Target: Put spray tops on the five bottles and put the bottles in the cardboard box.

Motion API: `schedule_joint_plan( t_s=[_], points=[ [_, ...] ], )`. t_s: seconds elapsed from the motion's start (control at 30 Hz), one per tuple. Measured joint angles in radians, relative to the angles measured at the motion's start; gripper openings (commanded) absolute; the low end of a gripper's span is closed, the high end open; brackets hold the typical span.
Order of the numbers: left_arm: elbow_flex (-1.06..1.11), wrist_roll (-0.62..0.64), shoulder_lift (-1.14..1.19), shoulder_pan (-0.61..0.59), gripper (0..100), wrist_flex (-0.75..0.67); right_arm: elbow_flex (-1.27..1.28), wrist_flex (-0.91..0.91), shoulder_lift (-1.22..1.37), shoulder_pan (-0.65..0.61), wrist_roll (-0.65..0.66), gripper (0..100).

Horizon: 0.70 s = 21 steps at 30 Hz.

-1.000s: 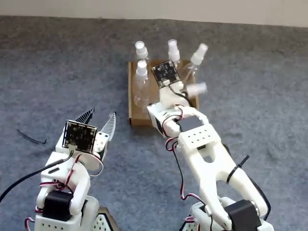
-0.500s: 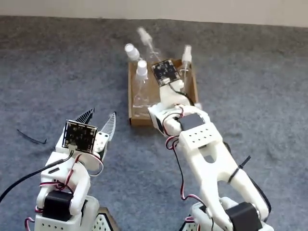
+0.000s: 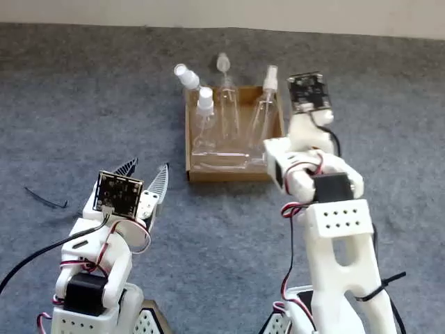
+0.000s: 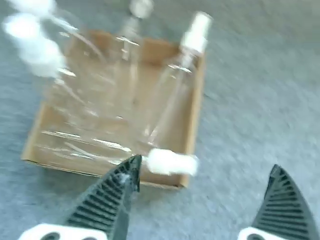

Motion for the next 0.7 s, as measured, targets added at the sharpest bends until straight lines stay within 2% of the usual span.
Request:
schedule_joint_plan(
  t_s=[0.1,0.43,0.7],
  points=[
    [0.000,0.000,0.000,0.000,17,0.000,0.000,0.029,-0.002,0.043,0.000,31.4],
    [0.000,0.000,0.000,0.000,17,0.000,0.000,0.032,-0.002,0.054,0.000,31.4],
    [0.021,0.000,0.000,0.000,17,-0.003,-0.069,-0.037,0.092,0.052,0.000,31.4]
  ],
)
